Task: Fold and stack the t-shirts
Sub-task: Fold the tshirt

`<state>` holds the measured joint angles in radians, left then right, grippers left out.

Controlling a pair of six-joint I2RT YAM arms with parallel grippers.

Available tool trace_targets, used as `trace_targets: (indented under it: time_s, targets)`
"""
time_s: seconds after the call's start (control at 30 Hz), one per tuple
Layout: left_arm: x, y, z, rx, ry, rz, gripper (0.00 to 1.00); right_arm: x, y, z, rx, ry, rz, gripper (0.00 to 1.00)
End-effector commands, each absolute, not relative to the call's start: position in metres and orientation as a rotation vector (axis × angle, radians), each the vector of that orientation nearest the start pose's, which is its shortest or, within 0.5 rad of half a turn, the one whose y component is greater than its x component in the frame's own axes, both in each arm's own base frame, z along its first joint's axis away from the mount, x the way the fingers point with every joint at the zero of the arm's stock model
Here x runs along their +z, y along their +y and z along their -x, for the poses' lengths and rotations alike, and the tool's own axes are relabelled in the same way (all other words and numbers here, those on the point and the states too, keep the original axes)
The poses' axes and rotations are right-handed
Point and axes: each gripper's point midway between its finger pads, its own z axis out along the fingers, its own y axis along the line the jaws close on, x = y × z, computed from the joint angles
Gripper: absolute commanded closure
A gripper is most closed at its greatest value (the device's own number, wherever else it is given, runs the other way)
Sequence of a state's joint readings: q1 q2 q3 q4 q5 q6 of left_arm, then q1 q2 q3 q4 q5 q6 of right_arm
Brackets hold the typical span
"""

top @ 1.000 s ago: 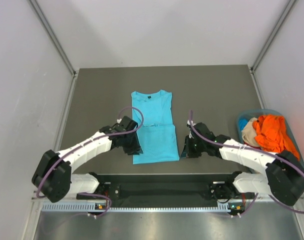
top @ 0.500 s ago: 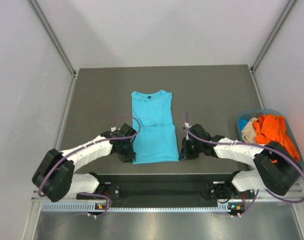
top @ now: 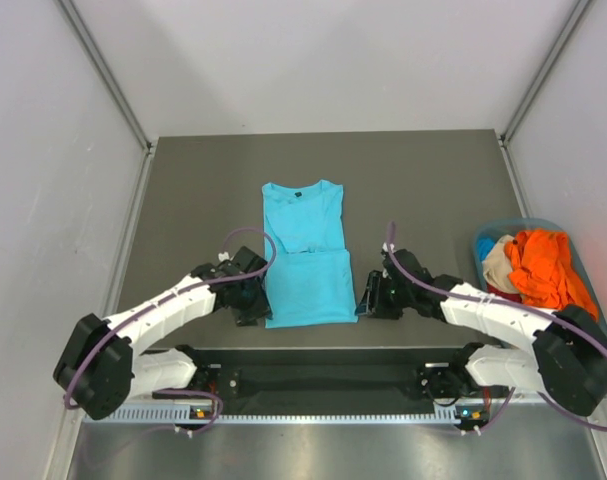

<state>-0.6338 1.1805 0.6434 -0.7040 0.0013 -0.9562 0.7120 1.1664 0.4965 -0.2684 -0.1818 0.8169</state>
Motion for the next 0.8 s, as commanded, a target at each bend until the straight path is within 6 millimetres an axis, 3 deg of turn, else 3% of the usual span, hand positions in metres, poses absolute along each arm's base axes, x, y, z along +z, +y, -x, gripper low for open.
trace_targets:
  time_s: [0.0, 0.47, 0.57, 0.77]
  targets:
    - [0.035, -0.161, -0.15, -0.398, 2.864, 0.465, 0.52, 0.041, 0.227, -0.166, 0.832, 2.663, -0.201, 0.57]
    - [0.011, -0.159, -0.138, -0.409, 2.899, 0.478, 0.62, 0.01, 0.226, -0.152, 0.726, 2.761, -0.164, 0.59]
    - [0.01, -0.158, -0.138, -0.404, 2.901, 0.476, 0.69, 0.002, 0.223, -0.146, 0.693, 2.788, -0.173, 0.6]
    - [0.009, -0.153, -0.139, -0.361, 2.897, 0.485, 0.94, -0.01, 0.214, -0.141, 0.571, 2.827, -0.155, 0.61]
